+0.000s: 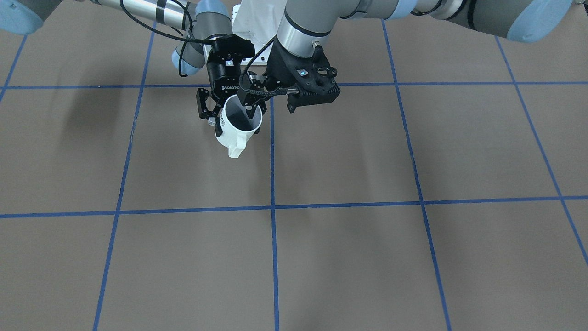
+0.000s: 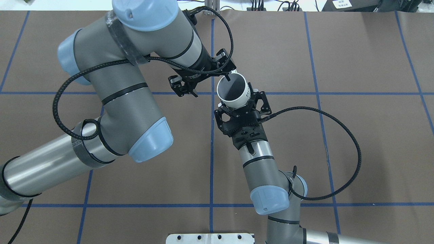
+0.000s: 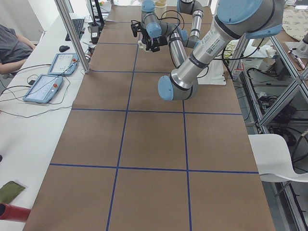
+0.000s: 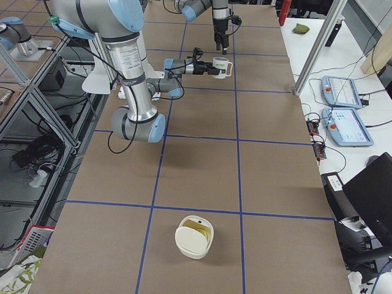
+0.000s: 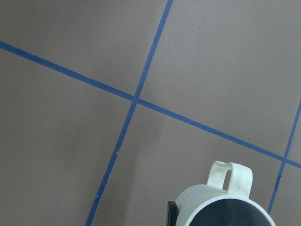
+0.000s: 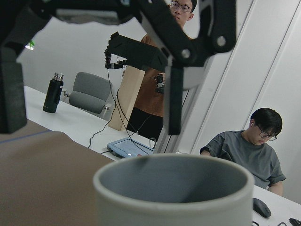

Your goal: Left arm hands cup to right arm to dump lemon

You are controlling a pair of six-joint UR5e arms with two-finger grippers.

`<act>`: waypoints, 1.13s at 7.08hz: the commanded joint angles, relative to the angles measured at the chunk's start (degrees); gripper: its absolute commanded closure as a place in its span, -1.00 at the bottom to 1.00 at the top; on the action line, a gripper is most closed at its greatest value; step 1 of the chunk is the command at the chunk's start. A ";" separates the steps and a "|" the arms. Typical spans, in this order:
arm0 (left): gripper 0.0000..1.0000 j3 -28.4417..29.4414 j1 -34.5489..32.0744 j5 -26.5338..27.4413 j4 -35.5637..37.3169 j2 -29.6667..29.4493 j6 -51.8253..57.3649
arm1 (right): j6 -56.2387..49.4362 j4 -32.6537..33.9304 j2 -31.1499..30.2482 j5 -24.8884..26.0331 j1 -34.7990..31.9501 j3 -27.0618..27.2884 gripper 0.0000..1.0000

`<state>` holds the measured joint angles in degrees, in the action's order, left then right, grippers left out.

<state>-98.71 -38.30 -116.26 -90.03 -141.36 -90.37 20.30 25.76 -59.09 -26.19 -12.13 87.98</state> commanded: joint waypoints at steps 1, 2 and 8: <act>-0.75 0.80 1.20 0.86 -1.29 0.03 0.02 | -0.52 -0.01 0.82 0.00 0.01 0.00 1.00; -0.46 0.62 1.29 0.78 -1.29 0.03 0.20 | -0.52 -0.01 0.82 0.00 0.01 0.00 1.00; 0.07 -0.08 1.38 0.78 -1.29 0.12 0.64 | -0.43 -0.27 0.82 0.09 0.01 0.00 1.00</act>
<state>-98.78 -36.92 -115.56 -91.32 -141.26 -89.80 19.85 25.63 -58.34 -26.11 -12.13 87.98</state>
